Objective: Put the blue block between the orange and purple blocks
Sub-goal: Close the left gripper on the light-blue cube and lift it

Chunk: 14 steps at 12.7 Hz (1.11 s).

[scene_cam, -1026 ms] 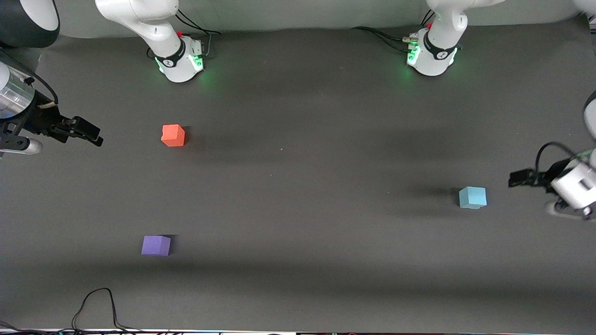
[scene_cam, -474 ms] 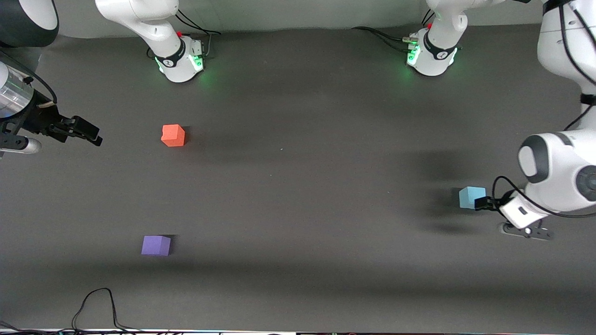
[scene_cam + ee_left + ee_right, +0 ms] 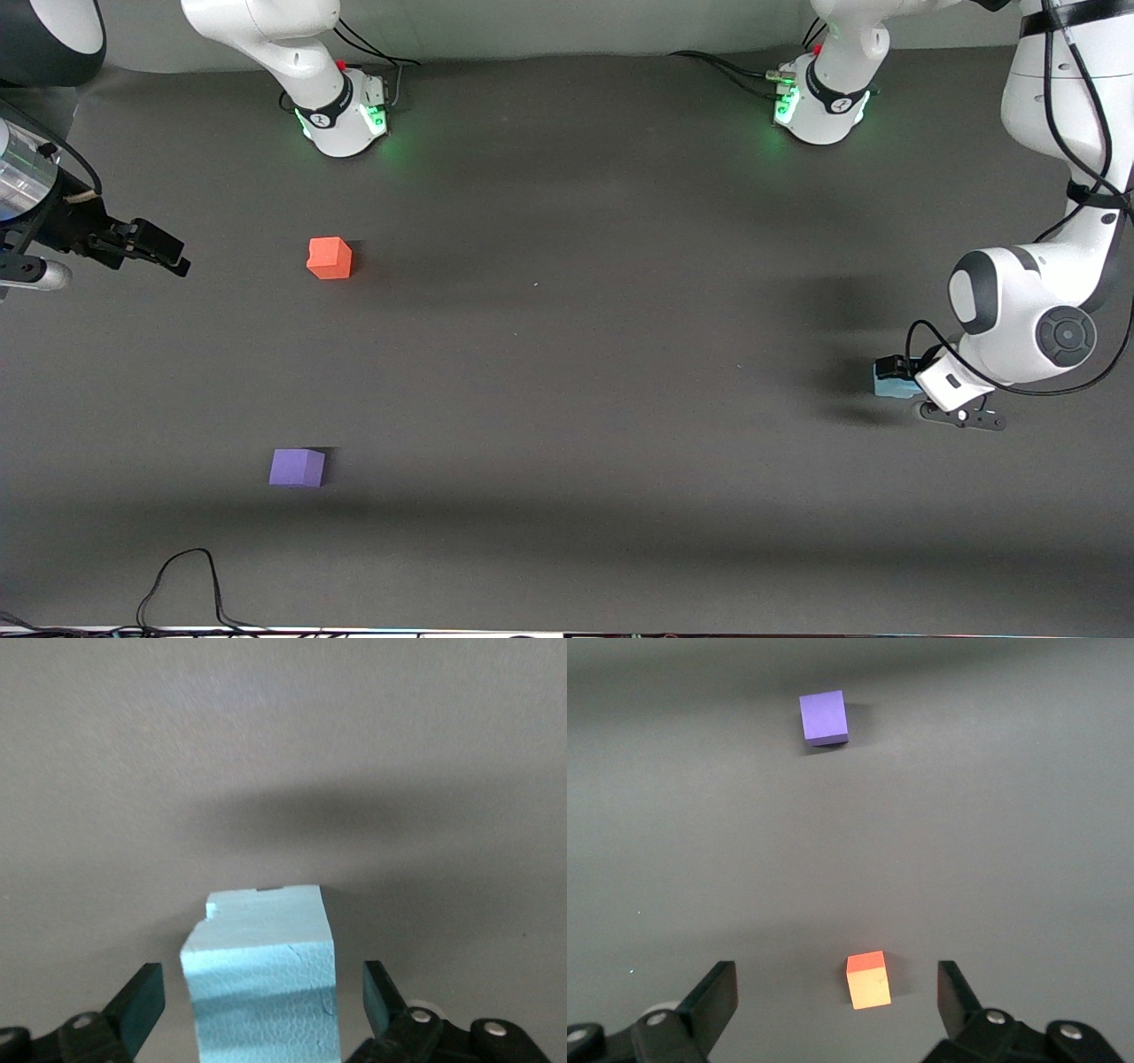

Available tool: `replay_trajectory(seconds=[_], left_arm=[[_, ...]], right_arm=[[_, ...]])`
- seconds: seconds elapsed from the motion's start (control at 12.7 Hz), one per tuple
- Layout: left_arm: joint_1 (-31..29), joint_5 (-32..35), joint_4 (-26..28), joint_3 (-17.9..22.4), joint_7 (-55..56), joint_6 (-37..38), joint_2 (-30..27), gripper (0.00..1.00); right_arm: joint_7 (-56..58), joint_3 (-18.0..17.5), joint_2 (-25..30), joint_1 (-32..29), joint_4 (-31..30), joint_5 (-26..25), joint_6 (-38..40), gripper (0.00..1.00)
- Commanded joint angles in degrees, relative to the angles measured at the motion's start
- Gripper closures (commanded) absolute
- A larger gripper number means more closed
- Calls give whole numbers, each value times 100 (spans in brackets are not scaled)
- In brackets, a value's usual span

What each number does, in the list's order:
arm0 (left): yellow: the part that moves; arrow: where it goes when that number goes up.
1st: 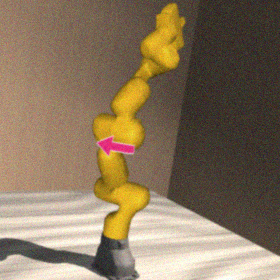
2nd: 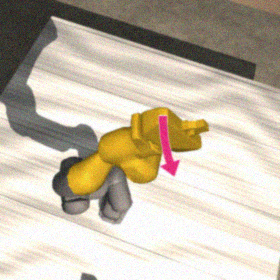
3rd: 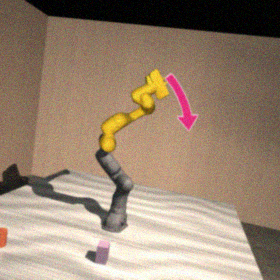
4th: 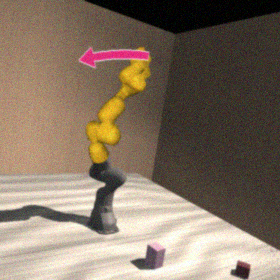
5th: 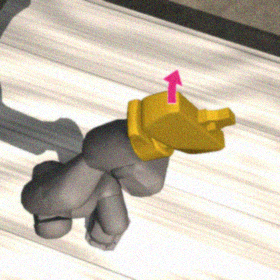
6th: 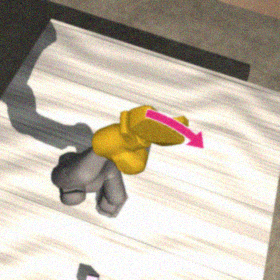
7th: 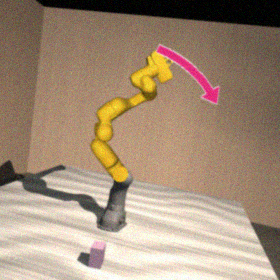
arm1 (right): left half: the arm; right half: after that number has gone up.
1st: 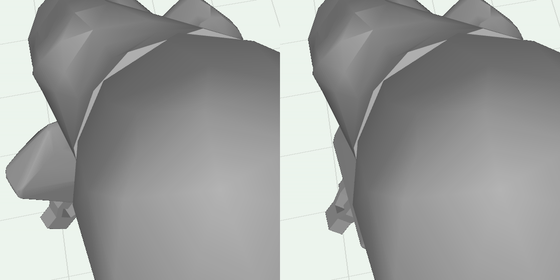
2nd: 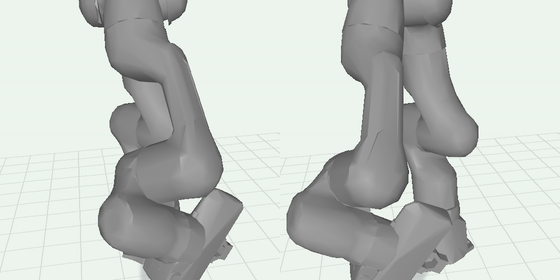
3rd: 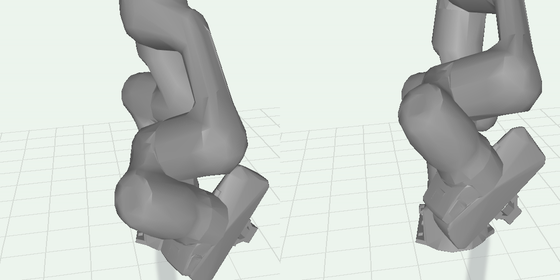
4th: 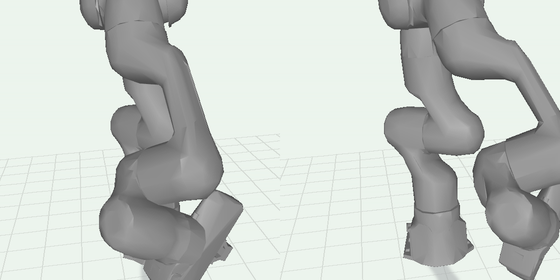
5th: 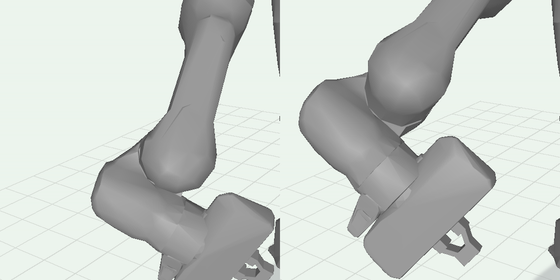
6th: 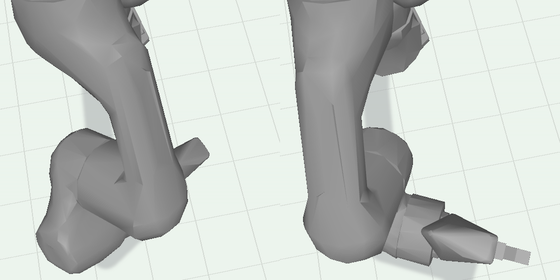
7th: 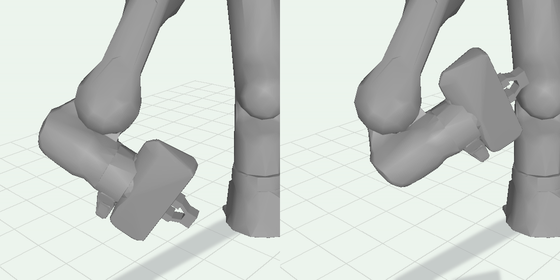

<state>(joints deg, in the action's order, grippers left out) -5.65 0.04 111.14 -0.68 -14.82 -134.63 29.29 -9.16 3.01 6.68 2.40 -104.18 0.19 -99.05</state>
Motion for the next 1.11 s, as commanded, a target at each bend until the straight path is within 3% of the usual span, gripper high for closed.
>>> replay_trajectory(seconds=[0.0, 0.16, 0.24, 0.32, 0.39, 0.71, 1.03], left_arm=[[37, 13, 145, 15, 14, -90, -29, 0], [11, 13, 145, 15, 14, -81, 15, 0], [20, 4, 128, 15, 23, -81, 24, 15], [20, 13, 119, 15, 101, -64, 24, 39], [29, 4, 84, 15, 163, -20, 24, 50], [2, 13, -109, 24, 137, 225, -195, 55], [160, 13, -1153, -46, 714, 2104, -827, 54]], right_arm=[[142, 77, 246, 23, -243, 25, -35, 0], [142, 77, 246, 32, -243, 25, -53, 0], [142, 77, 237, 32, -243, 25, -70, 0], [142, 68, 228, 41, -243, 25, -70, 0], [142, 59, 228, 41, -243, 25, -70, 0], [142, 50, 193, 120, -234, -1, -88, 0], [142, 129, 167, 76, -216, 51, -97, 0]])
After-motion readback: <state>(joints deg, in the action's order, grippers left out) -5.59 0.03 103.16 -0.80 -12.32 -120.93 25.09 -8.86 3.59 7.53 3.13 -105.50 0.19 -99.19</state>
